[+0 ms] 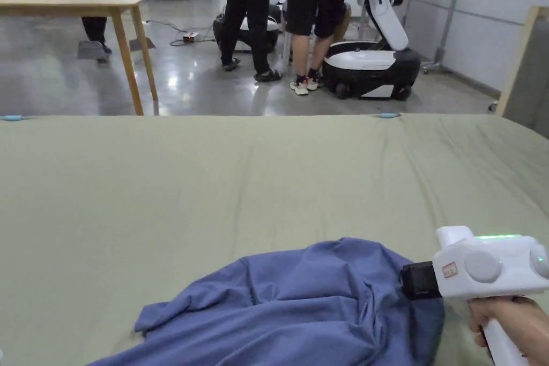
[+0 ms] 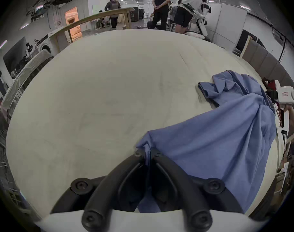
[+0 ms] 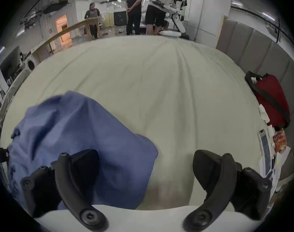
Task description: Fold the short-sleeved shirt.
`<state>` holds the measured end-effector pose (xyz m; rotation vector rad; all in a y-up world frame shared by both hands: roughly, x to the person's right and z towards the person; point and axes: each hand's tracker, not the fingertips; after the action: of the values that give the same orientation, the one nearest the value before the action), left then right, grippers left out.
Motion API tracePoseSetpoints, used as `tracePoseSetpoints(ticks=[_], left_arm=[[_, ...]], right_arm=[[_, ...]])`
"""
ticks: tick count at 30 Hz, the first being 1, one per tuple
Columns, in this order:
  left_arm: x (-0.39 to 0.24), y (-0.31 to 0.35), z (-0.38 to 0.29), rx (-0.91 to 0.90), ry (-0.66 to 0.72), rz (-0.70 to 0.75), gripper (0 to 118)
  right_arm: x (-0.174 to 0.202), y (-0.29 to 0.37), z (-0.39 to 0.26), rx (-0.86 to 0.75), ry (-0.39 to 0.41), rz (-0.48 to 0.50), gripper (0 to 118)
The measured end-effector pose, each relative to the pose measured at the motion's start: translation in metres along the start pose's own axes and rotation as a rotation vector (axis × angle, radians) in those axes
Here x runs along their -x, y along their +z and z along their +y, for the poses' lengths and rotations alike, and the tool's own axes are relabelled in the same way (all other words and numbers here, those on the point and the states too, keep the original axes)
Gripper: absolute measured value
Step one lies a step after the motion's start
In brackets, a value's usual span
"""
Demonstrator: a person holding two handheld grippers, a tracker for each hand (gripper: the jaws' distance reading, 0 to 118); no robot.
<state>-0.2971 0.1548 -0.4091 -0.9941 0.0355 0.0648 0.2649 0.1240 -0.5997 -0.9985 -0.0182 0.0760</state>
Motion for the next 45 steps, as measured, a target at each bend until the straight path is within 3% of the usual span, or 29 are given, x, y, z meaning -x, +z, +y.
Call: tracePoseSetpoints(ticks=[3,4,5,6,7,12,15,20,25,35,45], left_arm=[[-0.005,0.002,0.001,0.006,-0.001,0.002,2],[0.003,-0.002,0.004,0.009,-0.003,0.003,2],[0.002,-0.001,0.005,0.012,0.000,0.005,2],[0.002,0.003,0.007,0.012,0.001,0.004,2],[0.003,0.009,0.009,0.006,0.003,0.003,2],[0.025,0.064,0.035,-0.119,0.005,0.063,2],[0.036,0.117,0.056,-0.224,0.001,0.094,2],[0.054,0.193,0.089,-0.374,0.028,0.145,2],[0.050,0.238,0.120,-0.457,0.020,0.153,2],[0.019,0.263,0.194,-0.567,0.027,0.173,2],[-0.003,0.255,0.296,-0.599,0.008,0.267,2]], right_arm=[[0.002,-0.006,-0.006,0.010,0.010,-0.002,112],[0.000,0.000,-0.006,-0.007,0.005,0.027,101],[-0.001,0.009,-0.005,-0.019,0.000,0.040,77],[-0.001,0.018,-0.004,-0.036,0.022,0.012,33],[0.000,0.038,-0.004,-0.067,0.076,0.022,4],[-0.030,0.134,0.004,-0.223,-0.046,0.100,4],[-0.038,0.207,0.007,-0.313,-0.048,0.162,4],[-0.041,0.308,0.015,-0.480,-0.012,0.130,4],[-0.042,0.368,0.027,-0.562,-0.004,0.114,4],[-0.053,0.398,0.072,-0.644,-0.047,0.064,4],[-0.056,0.399,0.174,-0.688,-0.065,0.034,4]])
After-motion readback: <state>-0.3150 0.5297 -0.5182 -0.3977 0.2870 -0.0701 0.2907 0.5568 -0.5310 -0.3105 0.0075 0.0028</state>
